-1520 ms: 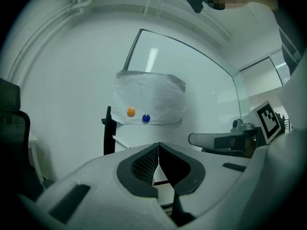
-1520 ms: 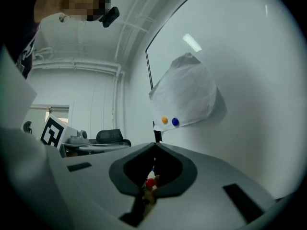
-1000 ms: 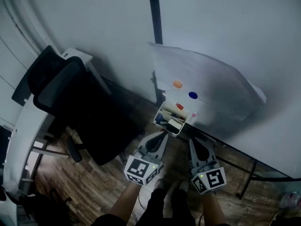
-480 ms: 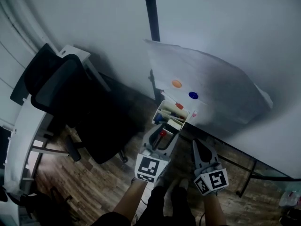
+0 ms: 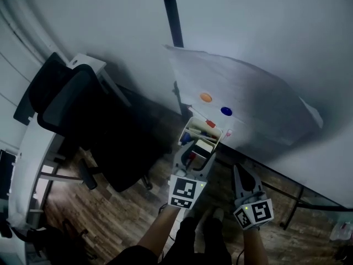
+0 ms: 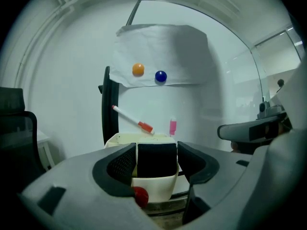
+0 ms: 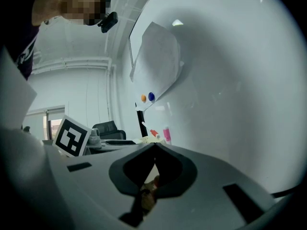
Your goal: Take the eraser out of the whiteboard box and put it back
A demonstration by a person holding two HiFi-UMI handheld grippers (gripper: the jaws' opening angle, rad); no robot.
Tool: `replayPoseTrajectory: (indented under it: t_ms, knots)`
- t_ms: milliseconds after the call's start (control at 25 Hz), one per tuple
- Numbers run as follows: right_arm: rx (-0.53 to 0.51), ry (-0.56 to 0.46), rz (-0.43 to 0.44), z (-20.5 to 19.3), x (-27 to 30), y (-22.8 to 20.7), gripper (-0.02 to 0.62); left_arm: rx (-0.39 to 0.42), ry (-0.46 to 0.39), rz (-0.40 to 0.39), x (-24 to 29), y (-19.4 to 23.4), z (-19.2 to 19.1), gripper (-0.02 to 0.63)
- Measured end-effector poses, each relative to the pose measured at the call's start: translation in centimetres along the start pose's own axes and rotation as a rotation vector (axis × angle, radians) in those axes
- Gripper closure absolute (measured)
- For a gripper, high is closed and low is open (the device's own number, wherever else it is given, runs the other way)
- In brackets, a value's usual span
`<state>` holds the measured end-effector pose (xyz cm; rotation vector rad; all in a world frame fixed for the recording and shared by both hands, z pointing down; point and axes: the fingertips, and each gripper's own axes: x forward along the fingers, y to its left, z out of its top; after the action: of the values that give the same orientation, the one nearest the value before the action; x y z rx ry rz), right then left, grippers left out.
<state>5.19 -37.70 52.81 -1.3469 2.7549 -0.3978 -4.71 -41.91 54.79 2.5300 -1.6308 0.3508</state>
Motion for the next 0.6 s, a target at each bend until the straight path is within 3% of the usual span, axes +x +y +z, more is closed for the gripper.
replayPoseTrajectory:
  t_ms: [320,600]
  knots:
    - [0.001,0.005,0.001,-0.3,-0.1,-0.2,0.592,0.011,0.006,0.001,0.0,-0.1,-0.1,0.359]
    - [-0.024,-0.02,0.019,1.6,-0.1,0.5,0.592,0.012,-0.058,0.009,-0.9,0.3,2.8,0.359]
